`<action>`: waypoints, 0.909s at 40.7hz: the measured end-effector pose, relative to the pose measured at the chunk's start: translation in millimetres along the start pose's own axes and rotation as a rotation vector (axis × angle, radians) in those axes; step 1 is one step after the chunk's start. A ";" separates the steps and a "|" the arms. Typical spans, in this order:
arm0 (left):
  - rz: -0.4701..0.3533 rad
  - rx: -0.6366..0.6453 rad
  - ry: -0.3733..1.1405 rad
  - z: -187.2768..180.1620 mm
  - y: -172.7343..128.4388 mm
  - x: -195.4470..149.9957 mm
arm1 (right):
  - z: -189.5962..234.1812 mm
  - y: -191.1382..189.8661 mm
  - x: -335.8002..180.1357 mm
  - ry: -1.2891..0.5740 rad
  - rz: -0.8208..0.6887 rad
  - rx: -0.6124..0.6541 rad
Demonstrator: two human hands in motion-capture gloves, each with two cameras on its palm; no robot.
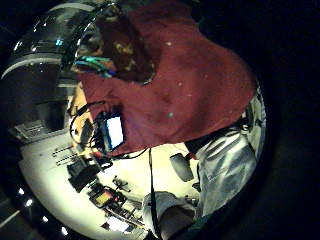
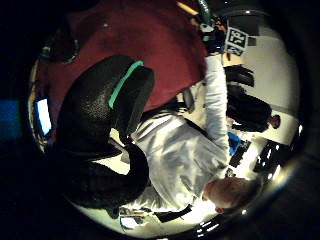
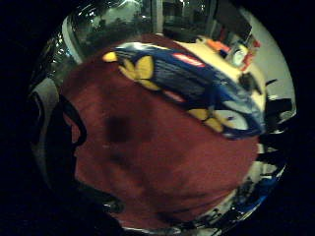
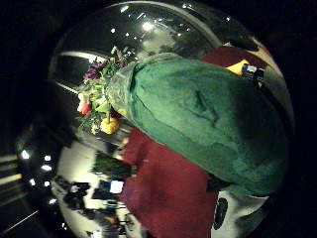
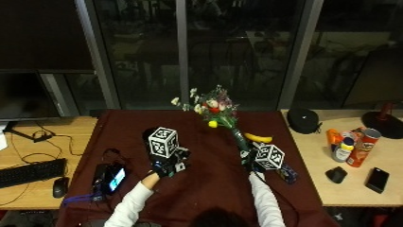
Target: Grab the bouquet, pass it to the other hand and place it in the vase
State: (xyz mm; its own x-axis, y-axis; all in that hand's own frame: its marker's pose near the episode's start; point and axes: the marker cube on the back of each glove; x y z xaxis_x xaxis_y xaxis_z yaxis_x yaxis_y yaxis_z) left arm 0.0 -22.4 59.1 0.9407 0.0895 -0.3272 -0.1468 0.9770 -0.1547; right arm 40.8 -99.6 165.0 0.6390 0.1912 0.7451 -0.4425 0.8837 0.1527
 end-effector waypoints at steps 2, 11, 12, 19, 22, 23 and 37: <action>0.020 0.023 0.059 -5.6 -4.2 3.6 | -4.2 2.5 -11.6 -0.103 0.009 -0.022; 0.169 0.154 0.415 -40.2 -37.4 36.7 | -7.6 -11.3 -41.4 -0.219 -0.042 0.163; 0.188 0.164 0.449 -43.3 -42.6 40.9 | -7.1 -6.9 -52.0 -0.264 -0.056 0.155; 0.247 0.253 0.696 -60.3 -73.7 68.2 | 8.8 6.4 -95.0 -0.446 -0.269 0.140; 0.293 0.274 0.821 -72.3 -82.7 79.7 | 18.5 18.3 -108.7 -0.479 -0.189 0.096; 0.321 0.279 0.869 -78.2 -84.8 84.0 | 21.2 23.3 -116.0 -0.500 -0.182 0.081; 0.496 0.263 1.191 -102.1 -110.4 112.7 | 51.8 46.2 -161.3 -0.570 -0.402 0.058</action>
State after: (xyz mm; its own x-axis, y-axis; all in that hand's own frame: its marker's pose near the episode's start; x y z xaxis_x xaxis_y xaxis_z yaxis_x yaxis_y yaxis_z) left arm 90.9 -140.0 -55.9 -0.0595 0.3545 -0.9331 -0.2054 0.9105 0.3590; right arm -115.3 -111.7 85.5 0.3376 -0.4134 0.8457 -0.2837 0.8119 0.5102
